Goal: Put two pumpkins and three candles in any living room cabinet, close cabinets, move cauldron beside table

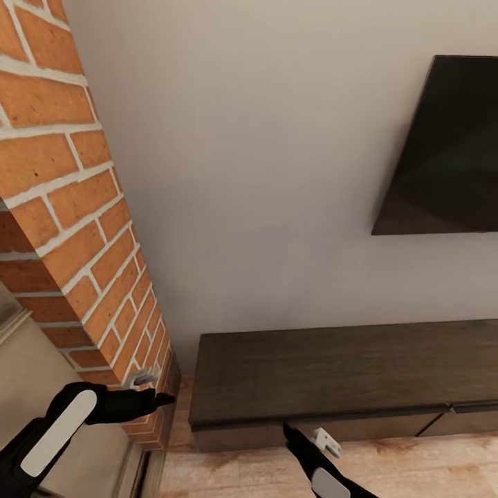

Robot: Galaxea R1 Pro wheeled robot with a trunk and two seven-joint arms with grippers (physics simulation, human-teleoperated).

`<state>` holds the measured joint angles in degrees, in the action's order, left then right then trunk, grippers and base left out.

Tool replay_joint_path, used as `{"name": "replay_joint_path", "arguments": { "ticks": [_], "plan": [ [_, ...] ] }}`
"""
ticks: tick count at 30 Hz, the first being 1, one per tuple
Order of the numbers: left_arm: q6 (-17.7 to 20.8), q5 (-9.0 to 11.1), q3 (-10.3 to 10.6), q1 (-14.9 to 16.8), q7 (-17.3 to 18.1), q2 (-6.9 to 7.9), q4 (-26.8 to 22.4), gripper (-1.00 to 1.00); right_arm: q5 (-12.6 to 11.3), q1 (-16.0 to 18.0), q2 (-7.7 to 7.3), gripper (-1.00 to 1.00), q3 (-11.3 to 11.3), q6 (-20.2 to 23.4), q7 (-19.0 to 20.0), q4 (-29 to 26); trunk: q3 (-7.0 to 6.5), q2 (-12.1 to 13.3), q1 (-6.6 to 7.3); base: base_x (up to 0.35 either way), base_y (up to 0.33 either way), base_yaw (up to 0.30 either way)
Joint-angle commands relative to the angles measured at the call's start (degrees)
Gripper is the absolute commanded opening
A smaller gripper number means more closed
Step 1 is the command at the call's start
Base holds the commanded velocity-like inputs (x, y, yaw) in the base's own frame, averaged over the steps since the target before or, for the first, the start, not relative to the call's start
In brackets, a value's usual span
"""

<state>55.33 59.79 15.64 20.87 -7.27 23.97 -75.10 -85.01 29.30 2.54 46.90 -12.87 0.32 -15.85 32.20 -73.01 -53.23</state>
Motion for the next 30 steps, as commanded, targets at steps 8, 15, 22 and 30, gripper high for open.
{"name": "replay_joint_path", "arguments": {
  "ticks": [8,15,22,30],
  "plan": [
    [0.13,2.75,0.03,0.05,-0.55,0.08,-0.21,1.0,-8.26,0.06,-0.32,1.0,0.54,0.04,11.7,7.34,1.49,-3.26,-1.76,0.0,0.0,0.0],
    [1.41,9.99,-0.32,0.07,-0.55,0.9,-0.51,1.0,-8.94,0.06,-0.56,1.0,0.54,0.1,13.18,8.43,2.75,-6.06,-3.3,0.0,0.0,0.0],
    [1.93,19.54,-0.03,0.06,-0.55,1.37,-1.27,1.0,-8.95,0.06,-0.6,1.0,0.56,-0.02,14.08,8.38,4.01,-8.87,-4.84,0.0,0.0,0.0],
    [2.05,28.4,2.59,-0.23,-0.47,2.32,-6.09,1.0,-9.03,0.06,-0.61,1.0,0.56,-0.07,16.97,8.72,5.44,-12.08,-6.6,0.0,0.0,0.0]
  ]
}}
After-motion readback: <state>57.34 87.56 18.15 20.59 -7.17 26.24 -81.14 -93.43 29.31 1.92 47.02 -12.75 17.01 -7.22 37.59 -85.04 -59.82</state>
